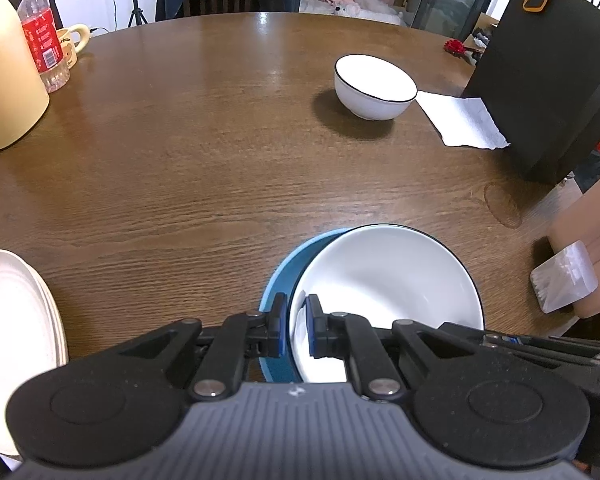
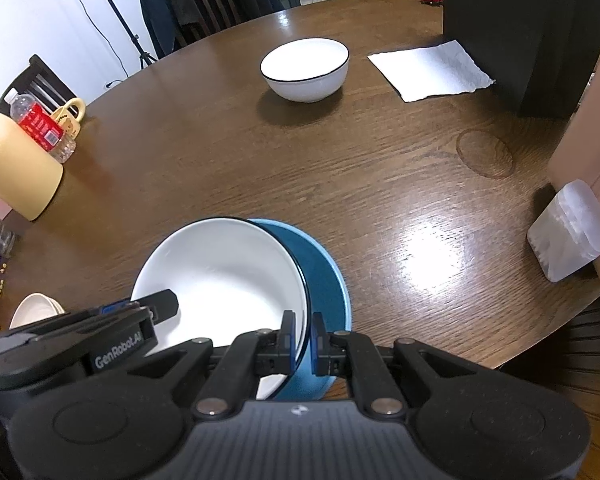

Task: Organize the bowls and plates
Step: 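Lower the white bowl into the blue bowl with both grippers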

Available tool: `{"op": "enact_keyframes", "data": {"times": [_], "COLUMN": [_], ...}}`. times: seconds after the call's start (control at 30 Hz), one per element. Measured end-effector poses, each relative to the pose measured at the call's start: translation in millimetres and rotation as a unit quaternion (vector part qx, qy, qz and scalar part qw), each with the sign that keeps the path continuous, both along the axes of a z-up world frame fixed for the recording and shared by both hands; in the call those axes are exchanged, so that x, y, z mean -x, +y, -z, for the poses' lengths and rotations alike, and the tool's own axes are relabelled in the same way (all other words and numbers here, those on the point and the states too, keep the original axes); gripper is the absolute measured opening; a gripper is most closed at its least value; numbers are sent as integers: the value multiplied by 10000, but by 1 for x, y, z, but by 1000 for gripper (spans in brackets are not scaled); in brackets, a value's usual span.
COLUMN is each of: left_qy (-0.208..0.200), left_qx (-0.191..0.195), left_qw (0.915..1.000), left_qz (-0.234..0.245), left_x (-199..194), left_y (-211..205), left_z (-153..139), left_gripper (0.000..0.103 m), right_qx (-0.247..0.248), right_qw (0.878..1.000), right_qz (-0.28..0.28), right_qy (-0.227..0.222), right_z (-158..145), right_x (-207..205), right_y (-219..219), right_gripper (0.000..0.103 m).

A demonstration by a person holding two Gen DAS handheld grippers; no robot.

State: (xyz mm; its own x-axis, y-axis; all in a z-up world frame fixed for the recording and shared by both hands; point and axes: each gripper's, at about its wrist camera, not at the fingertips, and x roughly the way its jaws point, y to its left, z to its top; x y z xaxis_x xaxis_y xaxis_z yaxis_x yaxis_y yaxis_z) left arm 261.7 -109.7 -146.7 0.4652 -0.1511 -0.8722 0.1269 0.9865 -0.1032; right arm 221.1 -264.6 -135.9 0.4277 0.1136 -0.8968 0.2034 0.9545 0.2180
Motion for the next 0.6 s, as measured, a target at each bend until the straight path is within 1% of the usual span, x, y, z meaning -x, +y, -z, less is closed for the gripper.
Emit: {"op": "enact_keyframes", "data": {"times": [0.6], "left_qy": [170], "left_qx": [-31], "left_qw": [9998], "left_qz": [98], "left_x": [-11], "left_y": [-2], "left_z": [21], "left_gripper": [10], "right_qx": [41], "right_qw": [9999], "right_qz": [-73], "right_qy": [140], "right_z": [20], "right_x": [-9], "right_y": [-1], "right_gripper": [7]}}
